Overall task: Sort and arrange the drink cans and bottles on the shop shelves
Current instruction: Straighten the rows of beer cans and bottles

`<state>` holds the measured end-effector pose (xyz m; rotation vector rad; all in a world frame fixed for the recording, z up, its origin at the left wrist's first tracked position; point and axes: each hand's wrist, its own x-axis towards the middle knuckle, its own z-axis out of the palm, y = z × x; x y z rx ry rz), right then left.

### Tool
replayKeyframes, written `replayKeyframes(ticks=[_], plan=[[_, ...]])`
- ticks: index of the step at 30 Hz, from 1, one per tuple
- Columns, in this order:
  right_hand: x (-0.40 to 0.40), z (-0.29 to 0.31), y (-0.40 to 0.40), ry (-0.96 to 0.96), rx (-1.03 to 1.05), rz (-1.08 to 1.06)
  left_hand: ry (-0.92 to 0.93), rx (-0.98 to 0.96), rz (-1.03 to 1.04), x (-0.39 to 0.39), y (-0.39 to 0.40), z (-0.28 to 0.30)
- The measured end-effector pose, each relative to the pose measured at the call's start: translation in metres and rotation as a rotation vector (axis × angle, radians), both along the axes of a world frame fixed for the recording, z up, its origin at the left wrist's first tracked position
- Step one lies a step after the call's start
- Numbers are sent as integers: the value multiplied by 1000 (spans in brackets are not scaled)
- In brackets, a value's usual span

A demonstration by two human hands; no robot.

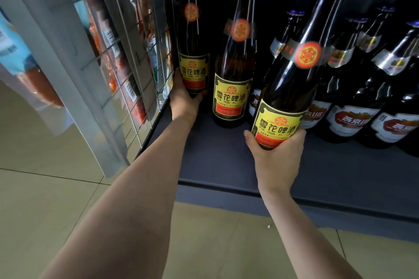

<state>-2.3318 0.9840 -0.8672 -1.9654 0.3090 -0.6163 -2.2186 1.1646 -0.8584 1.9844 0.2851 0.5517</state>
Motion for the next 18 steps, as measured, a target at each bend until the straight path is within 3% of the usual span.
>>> replayKeyframes(ticks=[10,18], plan=[[-12,9,-8,14,-15,150,159,136,-42,-67,18,1],[-19,20,61,49,-65,256,226,171,-51,-100,40,5]])
